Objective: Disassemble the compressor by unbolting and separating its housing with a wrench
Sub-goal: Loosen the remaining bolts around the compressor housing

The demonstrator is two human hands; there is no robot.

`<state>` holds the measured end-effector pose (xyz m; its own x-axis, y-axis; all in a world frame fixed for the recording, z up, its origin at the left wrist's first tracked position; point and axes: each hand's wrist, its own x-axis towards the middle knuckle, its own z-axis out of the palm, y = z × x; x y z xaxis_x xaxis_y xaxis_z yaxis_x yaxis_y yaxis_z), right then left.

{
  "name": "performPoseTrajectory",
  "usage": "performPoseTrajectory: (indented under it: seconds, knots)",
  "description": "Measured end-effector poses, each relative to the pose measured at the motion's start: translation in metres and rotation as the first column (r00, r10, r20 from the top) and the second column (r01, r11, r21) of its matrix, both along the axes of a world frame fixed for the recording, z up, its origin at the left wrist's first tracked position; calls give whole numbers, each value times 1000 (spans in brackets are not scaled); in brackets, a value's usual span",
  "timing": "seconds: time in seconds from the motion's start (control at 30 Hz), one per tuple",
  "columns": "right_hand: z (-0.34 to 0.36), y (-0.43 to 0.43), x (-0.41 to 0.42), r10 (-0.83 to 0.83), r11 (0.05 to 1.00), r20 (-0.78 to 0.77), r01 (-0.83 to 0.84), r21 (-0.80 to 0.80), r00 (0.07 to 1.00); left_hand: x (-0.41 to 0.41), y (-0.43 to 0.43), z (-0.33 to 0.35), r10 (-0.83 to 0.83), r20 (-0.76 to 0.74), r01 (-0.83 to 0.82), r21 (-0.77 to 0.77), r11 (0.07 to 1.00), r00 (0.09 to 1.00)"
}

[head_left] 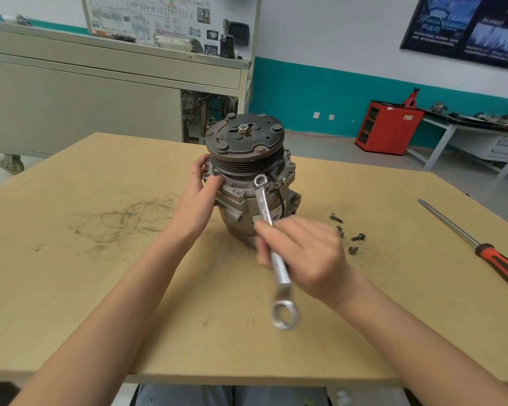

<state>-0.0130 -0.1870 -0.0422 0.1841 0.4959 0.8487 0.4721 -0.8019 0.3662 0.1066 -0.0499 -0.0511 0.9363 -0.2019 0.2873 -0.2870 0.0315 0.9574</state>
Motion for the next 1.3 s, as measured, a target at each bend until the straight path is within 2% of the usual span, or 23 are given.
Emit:
performPoseTrajectory:
  seconds: [0.1, 0.17, 0.23, 0.3, 0.37, 0.47, 0.5, 0.57, 0.63, 0.73, 0.8, 0.97, 1.2, 1.3]
  knots:
    - [-13, -32, -12, 183, 958, -294, -103, 269, 938, 0, 2, -1, -12, 8, 12, 22, 1000, 1000]
    - [-19, -30, -15, 343, 851, -428, -83, 519, 836, 0, 3, 0, -5, 16, 5, 33, 999, 1000]
    - [-18, -26, -17, 529, 680, -428, -65, 730, 733, 0, 3, 0, 5, 24, -6, 39, 999, 1000]
    - [-7, -23, -18, 589, 585, -374, -59, 809, 716, 0, 3, 0, 8, 23, -9, 43, 999, 1000]
    - [13, -23, -21, 556, 606, -331, -99, 789, 763, 1, 3, 0, 4, 24, -5, 48, 999, 1000]
    - [54, -32, -27, 428, 741, -264, -168, 650, 865, 1, 3, 0, -8, 43, 6, 36, 999, 999]
    - [65, -34, -27, 396, 750, -240, -162, 641, 886, 1, 3, 0, -10, 44, 9, 35, 999, 999]
    - [74, -29, -23, 362, 715, -226, -115, 690, 904, 2, 3, -1, -8, 42, 6, 36, 999, 999]
    - [67, -16, -13, 202, 784, -287, 20, 620, 936, 2, 3, -1, -5, 30, 4, 34, 999, 1000]
    - [44, -1, 6, -18, 843, -518, 291, 451, 855, 1, 3, -1, -9, 26, 9, 33, 999, 1000]
    - [37, -1, 15, -142, 865, -521, 362, 349, 842, 1, 4, -1, -13, 26, 12, 36, 999, 1000]
    - [39, 4, 25, -286, 881, -495, 428, 201, 820, 1, 4, -1, -23, 16, 23, 35, 999, 1000]
    - [45, -1, 26, -137, 909, -578, 334, 250, 804, 0, 5, 1, -9, 17, 8, 38, 999, 1000]
    - [51, -3, 28, -106, 915, -667, 335, 226, 738, -1, 5, 1, -11, 22, 11, 34, 999, 1000]
